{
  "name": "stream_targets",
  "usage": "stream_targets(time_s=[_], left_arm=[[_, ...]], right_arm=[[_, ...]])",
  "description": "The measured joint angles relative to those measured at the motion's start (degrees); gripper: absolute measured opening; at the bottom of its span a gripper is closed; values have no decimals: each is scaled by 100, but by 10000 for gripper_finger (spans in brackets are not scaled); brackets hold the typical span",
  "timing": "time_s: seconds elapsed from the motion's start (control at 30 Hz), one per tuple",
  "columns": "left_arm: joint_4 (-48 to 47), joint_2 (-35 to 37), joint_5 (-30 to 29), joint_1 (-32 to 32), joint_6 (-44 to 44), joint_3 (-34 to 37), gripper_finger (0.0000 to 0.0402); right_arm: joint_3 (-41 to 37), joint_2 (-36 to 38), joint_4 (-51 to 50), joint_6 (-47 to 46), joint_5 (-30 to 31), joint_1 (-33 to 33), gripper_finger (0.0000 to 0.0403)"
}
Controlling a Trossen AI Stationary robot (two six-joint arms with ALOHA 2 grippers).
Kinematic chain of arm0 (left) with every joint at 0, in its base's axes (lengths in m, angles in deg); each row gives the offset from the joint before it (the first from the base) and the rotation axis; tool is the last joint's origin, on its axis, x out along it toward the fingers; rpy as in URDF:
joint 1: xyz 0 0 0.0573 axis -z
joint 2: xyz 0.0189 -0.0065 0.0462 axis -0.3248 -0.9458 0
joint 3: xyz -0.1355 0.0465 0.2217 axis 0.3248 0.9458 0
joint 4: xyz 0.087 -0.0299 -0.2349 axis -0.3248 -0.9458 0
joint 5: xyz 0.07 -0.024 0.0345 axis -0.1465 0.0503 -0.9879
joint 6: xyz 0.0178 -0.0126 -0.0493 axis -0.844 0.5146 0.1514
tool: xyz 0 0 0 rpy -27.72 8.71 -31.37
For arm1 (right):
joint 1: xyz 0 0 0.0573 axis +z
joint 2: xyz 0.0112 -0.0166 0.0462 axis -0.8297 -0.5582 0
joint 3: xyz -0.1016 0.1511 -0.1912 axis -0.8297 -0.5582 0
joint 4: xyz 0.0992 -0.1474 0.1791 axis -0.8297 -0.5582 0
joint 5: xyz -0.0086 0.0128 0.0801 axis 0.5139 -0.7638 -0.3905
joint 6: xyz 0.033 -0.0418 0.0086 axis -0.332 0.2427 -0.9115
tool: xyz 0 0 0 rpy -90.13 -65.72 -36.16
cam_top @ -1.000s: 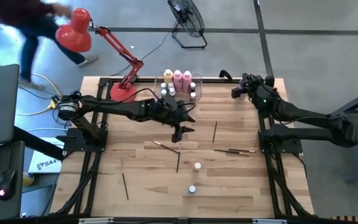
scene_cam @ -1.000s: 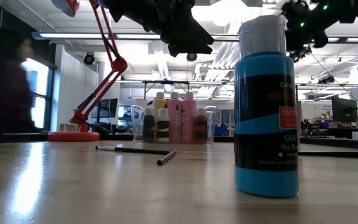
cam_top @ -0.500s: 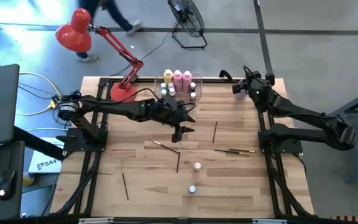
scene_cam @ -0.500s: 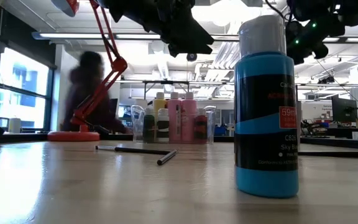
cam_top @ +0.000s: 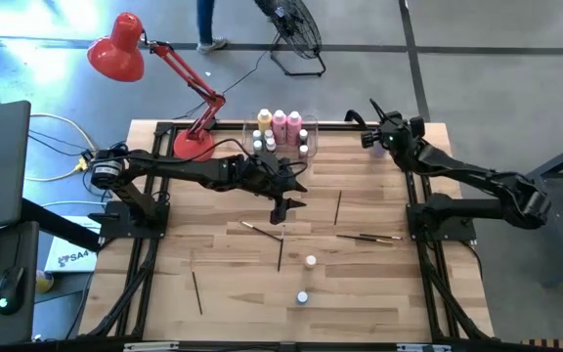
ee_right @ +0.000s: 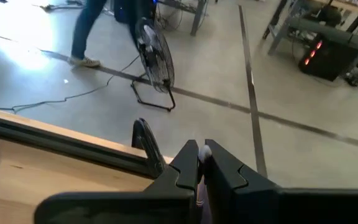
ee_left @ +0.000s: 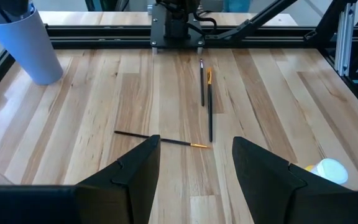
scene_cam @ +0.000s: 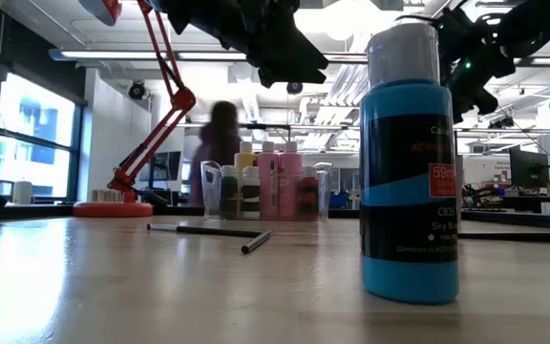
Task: Pick & Place Paint Supplies
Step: Put the black paint brush into the violet cup
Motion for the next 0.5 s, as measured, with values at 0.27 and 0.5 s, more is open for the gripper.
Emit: stream_targets(time_s=[0.27,0.5], left_arm=[[-7,0,2,0,0,0,198],[-11,0,3,0,2,0,198]], right_arm=[[0,-345,-36,-138,-75,-103,4],[0,-481,-47,-138,-56,-103,10]])
